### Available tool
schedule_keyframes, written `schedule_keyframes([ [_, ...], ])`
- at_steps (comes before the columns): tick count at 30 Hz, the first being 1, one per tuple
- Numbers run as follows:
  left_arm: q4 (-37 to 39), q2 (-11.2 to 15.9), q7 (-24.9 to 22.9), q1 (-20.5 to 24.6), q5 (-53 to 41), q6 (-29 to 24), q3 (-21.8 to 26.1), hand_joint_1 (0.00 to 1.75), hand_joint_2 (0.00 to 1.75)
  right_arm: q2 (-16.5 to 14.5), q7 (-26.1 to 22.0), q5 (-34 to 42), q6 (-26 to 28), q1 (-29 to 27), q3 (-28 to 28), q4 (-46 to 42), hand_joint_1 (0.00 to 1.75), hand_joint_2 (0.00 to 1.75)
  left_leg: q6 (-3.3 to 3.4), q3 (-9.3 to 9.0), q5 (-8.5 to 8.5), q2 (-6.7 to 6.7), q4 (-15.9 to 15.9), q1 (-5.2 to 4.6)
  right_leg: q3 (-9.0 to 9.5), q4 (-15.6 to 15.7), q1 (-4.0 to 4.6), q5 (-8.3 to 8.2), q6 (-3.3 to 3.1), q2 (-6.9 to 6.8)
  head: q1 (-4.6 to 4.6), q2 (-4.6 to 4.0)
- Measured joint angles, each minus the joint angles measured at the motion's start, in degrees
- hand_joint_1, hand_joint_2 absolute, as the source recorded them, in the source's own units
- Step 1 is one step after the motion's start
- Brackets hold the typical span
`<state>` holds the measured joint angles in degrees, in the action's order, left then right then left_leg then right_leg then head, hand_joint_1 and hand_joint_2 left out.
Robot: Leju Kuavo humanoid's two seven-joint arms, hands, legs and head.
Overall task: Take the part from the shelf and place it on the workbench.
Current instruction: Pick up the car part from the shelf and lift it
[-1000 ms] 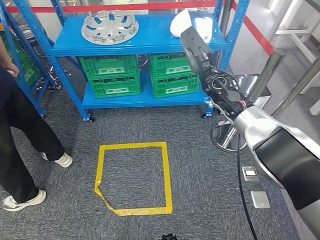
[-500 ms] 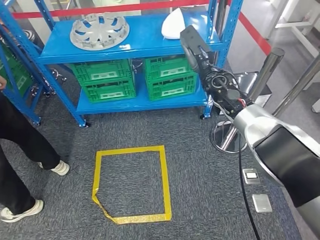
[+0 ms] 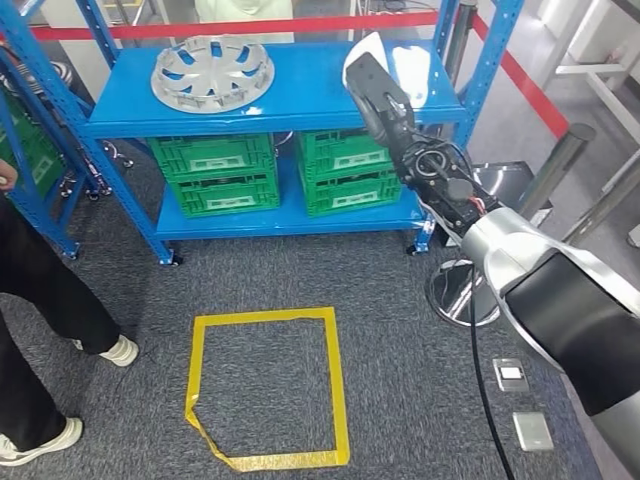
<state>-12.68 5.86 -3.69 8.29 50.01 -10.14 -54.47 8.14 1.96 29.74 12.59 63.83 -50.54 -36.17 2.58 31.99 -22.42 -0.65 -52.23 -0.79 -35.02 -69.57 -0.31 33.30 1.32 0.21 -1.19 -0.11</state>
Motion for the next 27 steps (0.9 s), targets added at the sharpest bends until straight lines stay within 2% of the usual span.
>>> schedule_keyframes([
  [1,0.00,-0.02,0.00,-0.07,0.03,0.01,-0.01,0.00,0.00,0.01,0.07,-0.06,-0.05,-0.16,-0.09,0.04,0.00,0.00,-0.02,-0.62,-0.52,-0.19,-0.01,0.01,-2.12,-2.16,-0.08,0.98,0.09,-0.01,-0.17,0.00],
  [2,0.00,-0.05,0.00,-0.19,0.08,0.02,-0.03,0.00,0.00,0.01,0.13,-0.24,-0.15,-0.30,-0.17,0.08,0.00,0.00,-0.08,-1.34,-1.10,-0.40,-0.04,0.02,-3.43,-2.48,-0.16,1.27,0.16,-0.01,-0.40,0.00],
  [3,0.00,-0.09,0.01,-0.31,0.13,0.03,-0.04,0.00,0.00,0.01,0.15,-0.48,-0.24,-0.35,-0.22,0.10,0.00,0.00,-0.17,-2.06,-1.63,-0.58,-0.08,0.03,-3.57,-0.71,-0.20,0.43,0.17,-0.01,-0.57,0.00],
  [4,0.00,-0.14,0.02,-0.40,0.16,0.04,-0.06,0.00,0.00,0.01,0.18,-0.72,-0.33,-0.36,-0.26,0.11,0.00,0.00,-0.27,-2.98,-2.31,-0.75,-0.13,0.06,-2.91,2.94,-0.22,-1.73,0.14,0.00,-0.74,0.00],
  [5,0.01,-0.18,0.03,-0.45,0.18,0.04,-0.07,0.00,0.00,0.01,0.20,-0.91,-0.40,-0.35,-0.26,0.11,0.00,0.00,-0.44,-3.76,-2.99,-0.91,-0.15,0.08,-1.82,7.33,-0.23,-5.19,0.07,0.06,-0.93,0.00],
  [6,0.01,-0.21,0.06,-0.41,0.18,0.04,-0.08,0.00,0.00,0.01,0.21,-0.97,-0.42,-0.31,-0.28,0.14,0.00,0.00,-0.65,-4.43,-3.61,-1.07,-0.22,0.09,-0.94,11.00,-0.16,-7.98,-0.07,0.09,-0.89,0.00],
  [7,0.02,-0.23,0.09,-0.33,0.18,0.04,-0.10,0.00,0.00,0.01,0.26,-0.98,-0.46,-0.25,-0.32,0.17,0.00,0.00,-0.89,-4.82,-4.13,-1.26,-0.27,0.09,-0.24,13.71,-0.05,-10.04,-0.29,0.14,-0.87,0.00],
  [8,0.02,-0.22,0.11,-0.27,0.19,0.04,-0.14,0.00,0.00,0.00,0.30,-0.98,-0.52,-0.21,-0.38,0.20,0.00,0.00,-1.18,-4.90,-4.47,-1.38,-0.26,0.10,0.08,14.80,0.07,-11.29,-0.62,0.19,-0.79,0.00],
  [11,0.02,-0.15,0.13,-0.21,0.22,0.04,-0.26,0.00,0.00,-0.02,0.34,-1.10,-0.63,-0.09,-0.58,0.25,0.00,0.00,-1.95,-4.74,-4.73,-1.34,-0.82,0.04,0.92,15.04,0.09,-11.55,-1.62,0.07,-0.56,0.00],
  [13,0.02,-0.14,0.14,-0.22,0.24,0.05,-0.28,0.00,0.00,-0.03,0.32,-1.51,-0.63,0.11,-0.63,0.25,0.00,0.00,-2.51,-2.27,-5.28,-0.64,-5.28,0.10,1.58,15.30,-0.08,-11.22,-2.09,-0.07,-0.36,0.00],
  [14,0.02,-0.14,0.15,-0.19,0.24,0.06,-0.30,0.00,0.00,-0.04,0.32,-1.73,-0.66,0.20,-0.66,0.26,0.00,0.00,-2.79,0.01,-6.09,-0.25,-8.97,0.21,1.87,15.37,-0.08,-10.98,-2.29,-0.13,-0.21,0.00],
  [16,0.02,-0.19,0.15,-0.17,0.24,0.08,-0.33,0.00,0.00,-0.07,0.34,-1.97,-0.84,0.19,-0.82,0.26,0.00,0.00,-3.18,5.60,-8.94,0.07,-16.75,0.39,2.48,15.38,0.01,-10.23,-2.52,-0.20,0.04,0.00],
  [17,0.02,-0.21,0.15,-0.19,0.24,0.09,-0.35,0.00,0.00,-0.09,0.36,-2.00,-0.94,0.13,-0.93,0.26,0.00,0.00,-3.20,7.56,-9.64,0.10,-18.47,0.45,2.97,15.38,0.07,-9.77,-2.53,-0.23,0.23,0.00],
  [18,0.02,-0.22,0.15,-0.21,0.24,0.10,-0.36,0.00,0.00,-0.10,0.38,-2.02,-1.02,0.09,-1.02,0.26,0.00,0.00,-3.11,8.53,-9.18,0.13,-18.16,0.48,3.56,15.38,0.14,-9.28,-2.51,-0.28,0.38,0.00],
  [19,0.02,-0.23,0.15,-0.23,0.25,0.11,-0.37,0.00,0.00,-0.11,0.40,-2.04,-1.04,0.10,-1.07,0.26,0.00,0.00,-2.93,8.13,-7.28,0.18,-15.49,0.47,4.19,15.39,0.22,-8.82,-2.49,-0.36,0.52,0.00],
  [21,0.02,-0.15,0.15,-0.26,0.26,0.11,-0.38,0.00,0.00,-0.11,0.40,-2.20,-1.05,0.17,-1.11,0.26,0.00,0.00,-2.26,5.36,-1.70,0.55,-7.13,0.28,5.54,15.47,0.35,-7.87,-2.40,-0.62,0.63,0.00],
  [22,0.02,-0.08,0.15,-0.24,0.27,0.11,-0.38,0.00,0.00,-0.11,0.41,-2.33,-1.05,0.24,-1.13,0.26,0.00,0.00,-1.92,4.24,-0.14,0.83,-3.92,0.01,6.00,15.59,0.37,-7.51,-2.30,-0.71,0.63,0.00],
  [23,0.02,-0.03,0.15,-0.14,0.27,0.11,-0.39,0.00,0.00,-0.11,0.44,-2.50,-1.05,0.32,-1.14,0.25,0.00,0.00,-1.52,3.50,0.55,1.05,-1.79,-0.27,6.28,15.77,0.33,-7.15,-2.03,-0.78,0.69,0.00],
  [24,0.02,0.01,0.15,-0.04,0.28,0.12,-0.41,0.00,0.00,-0.11,0.47,-2.65,-1.06,0.35,-1.16,0.25,0.00,0.00,-1.10,3.21,0.57,1.17,-0.72,-0.51,6.58,15.91,0.28,-6.95,-1.71,-0.83,0.74,0.00],
  [25,0.02,0.00,0.15,0.05,0.28,0.13,-0.42,0.00,0.00,-0.12,0.49,-2.74,-1.07,0.38,-1.17,0.24,0.00,0.00,-0.75,3.07,0.25,1.09,-0.35,-0.63,6.75,15.86,0.25,-6.92,-1.36,-0.83,0.84,0.00],
  [27,0.02,-0.01,0.15,0.02,0.30,0.13,-0.45,0.00,0.00,-0.11,0.50,-2.84,-1.07,0.38,-1.17,0.23,0.00,0.00,-0.06,2.00,0.85,0.86,0.29,-0.43,7.16,15.20,0.26,-6.42,-0.69,-0.78,0.79,0.00],
])
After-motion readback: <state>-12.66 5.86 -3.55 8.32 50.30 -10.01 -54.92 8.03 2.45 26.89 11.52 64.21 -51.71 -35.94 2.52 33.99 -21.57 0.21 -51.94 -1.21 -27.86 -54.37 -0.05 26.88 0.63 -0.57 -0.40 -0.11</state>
